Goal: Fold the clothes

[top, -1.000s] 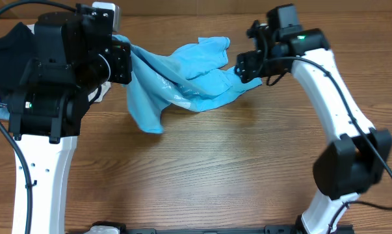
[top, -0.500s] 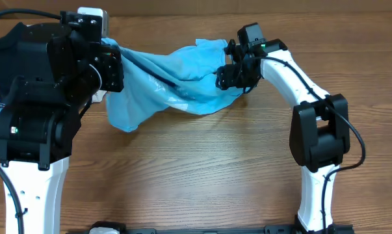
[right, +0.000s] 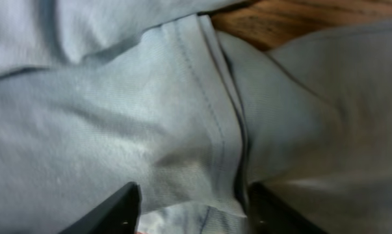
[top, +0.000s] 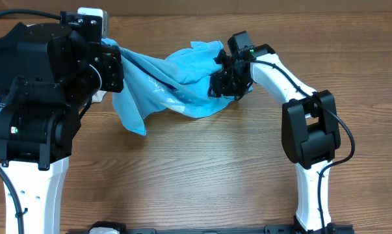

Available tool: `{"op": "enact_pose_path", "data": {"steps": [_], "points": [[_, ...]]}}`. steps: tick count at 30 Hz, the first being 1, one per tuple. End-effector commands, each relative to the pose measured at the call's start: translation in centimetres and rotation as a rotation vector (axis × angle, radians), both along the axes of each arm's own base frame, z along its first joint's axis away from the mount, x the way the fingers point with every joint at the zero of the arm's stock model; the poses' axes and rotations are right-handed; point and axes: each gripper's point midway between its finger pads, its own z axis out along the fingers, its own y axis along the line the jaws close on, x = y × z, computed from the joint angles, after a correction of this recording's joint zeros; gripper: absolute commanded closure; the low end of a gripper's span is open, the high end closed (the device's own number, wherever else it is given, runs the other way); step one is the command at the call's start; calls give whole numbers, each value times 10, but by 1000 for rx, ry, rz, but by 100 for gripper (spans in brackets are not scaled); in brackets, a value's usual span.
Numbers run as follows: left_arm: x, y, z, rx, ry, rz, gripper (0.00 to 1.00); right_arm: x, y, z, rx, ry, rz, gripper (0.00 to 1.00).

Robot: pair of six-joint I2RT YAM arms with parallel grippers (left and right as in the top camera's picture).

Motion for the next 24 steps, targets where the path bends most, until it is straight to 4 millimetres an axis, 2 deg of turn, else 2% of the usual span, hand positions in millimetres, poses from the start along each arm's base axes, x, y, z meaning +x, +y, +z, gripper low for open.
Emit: {"op": "enact_pose_path", "data": {"steps": [1, 2, 5, 10, 19, 24], "points": [[-2, 2, 6, 16, -20, 2, 96, 0, 2, 0, 15, 6, -3, 57], [-2, 2, 6, 16, -20, 2, 96, 1, 2, 0, 15, 6, -4, 61], [-3, 2, 5, 17, -17, 2, 95, 0, 2, -1, 15, 6, -4, 62], [-3, 2, 5, 17, -17, 2, 96, 1, 2, 0, 15, 6, -4, 52], [-3, 2, 5, 17, -17, 2, 95, 11, 5, 11, 26, -29, -8, 52], [-3, 2, 5, 17, -17, 2, 95, 6, 4, 12, 21, -10, -6, 53]]}}
